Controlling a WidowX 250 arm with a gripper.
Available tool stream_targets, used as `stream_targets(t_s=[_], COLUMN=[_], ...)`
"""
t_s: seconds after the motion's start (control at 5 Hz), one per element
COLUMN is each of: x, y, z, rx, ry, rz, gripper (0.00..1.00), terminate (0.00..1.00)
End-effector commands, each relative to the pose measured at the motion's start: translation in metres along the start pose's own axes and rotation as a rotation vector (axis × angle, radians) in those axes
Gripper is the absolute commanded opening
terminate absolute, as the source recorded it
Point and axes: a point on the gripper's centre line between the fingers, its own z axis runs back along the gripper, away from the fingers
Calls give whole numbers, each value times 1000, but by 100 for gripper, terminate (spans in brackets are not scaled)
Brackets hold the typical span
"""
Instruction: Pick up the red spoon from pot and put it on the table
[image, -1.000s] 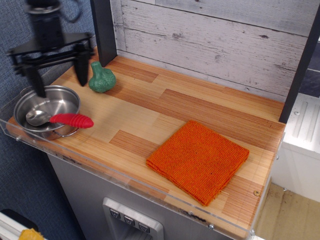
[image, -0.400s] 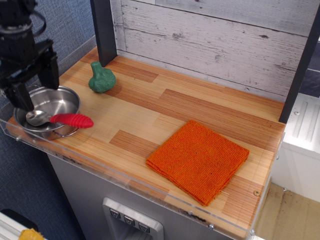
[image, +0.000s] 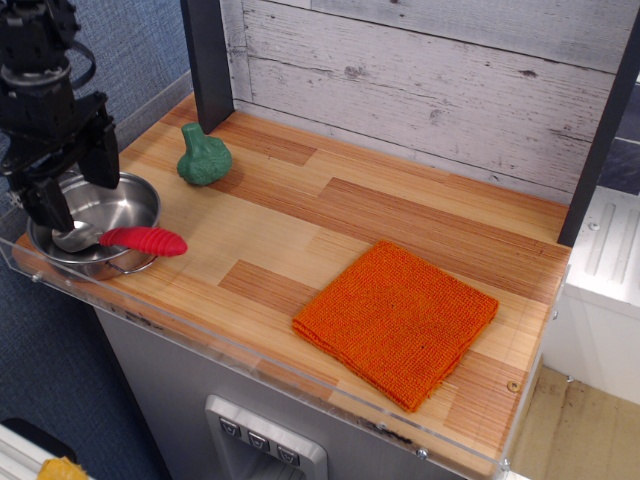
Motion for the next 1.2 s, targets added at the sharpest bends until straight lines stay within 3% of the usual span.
stream_targets(t_s=[0.0,1.0], x=[-13,-12], y=[-1,-2], z=[-10,-33], rx=[-21,-23], ry=[1,17], rz=[46,68], gripper=[100,100], terminate=[0,0])
